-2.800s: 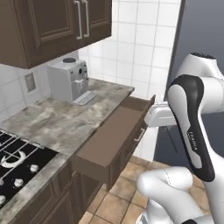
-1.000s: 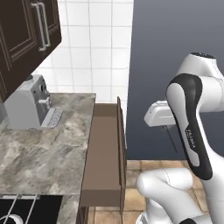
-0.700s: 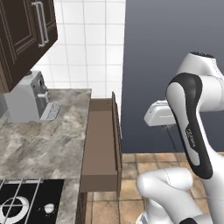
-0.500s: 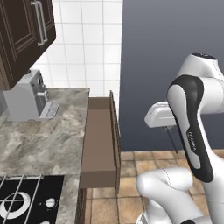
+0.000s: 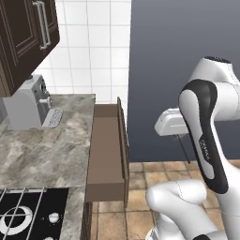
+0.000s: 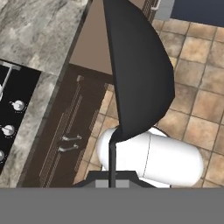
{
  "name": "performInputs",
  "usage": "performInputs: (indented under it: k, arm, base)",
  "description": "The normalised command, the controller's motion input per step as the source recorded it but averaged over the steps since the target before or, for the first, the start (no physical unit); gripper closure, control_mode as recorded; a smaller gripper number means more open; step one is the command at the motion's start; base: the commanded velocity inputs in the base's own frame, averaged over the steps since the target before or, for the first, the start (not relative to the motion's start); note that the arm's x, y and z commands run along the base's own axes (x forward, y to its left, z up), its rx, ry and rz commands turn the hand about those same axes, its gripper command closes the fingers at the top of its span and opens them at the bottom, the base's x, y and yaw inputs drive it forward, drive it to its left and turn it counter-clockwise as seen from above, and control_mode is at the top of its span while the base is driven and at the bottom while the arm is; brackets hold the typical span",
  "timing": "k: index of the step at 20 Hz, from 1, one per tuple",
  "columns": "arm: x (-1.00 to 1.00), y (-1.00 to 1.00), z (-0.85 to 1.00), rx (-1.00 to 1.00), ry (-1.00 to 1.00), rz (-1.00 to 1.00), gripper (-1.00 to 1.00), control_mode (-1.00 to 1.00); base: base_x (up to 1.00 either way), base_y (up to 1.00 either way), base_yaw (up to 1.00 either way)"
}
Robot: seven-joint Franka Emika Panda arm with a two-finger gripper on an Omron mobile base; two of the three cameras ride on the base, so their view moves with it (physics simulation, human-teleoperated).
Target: Pick up the metallic utensils from the counter and place them in the open drawer. Make sure not to pick up any wooden utensils.
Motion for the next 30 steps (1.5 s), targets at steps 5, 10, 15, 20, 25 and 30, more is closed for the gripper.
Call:
performInputs:
  k: [5,10,15,20,25,30]
  arm:
    - [0.0,0.0,0.0,0.0,0.0,0.0,1.0,1.0]
    - [0.22,0.14,-0.05,0.0,0.0,0.0,1.0,-1.0]
    - [0.98,0.5,-0.38,0.0,0.0,-0.03,1.0,-1.0]
    - [0.89,0.12,-0.58,0.0,-0.02,0.0,1.0,-1.0]
    - [0.97,-0.09,-0.86,-0.04,-0.04,0.0,1.0,-1.0]
    - [0.43,-0.07,-0.8,-0.05,-0.04,-0.02,1.0,-1.0]
  base:
    - [0.0,0.0,0.0]
    - [0.05,0.08,0.0]
    - [0.0,0.0,0.0]
    - [0.0,0.0,0.0]
    - [0.0,0.0,0.0]
    - [0.0,0.0,0.0]
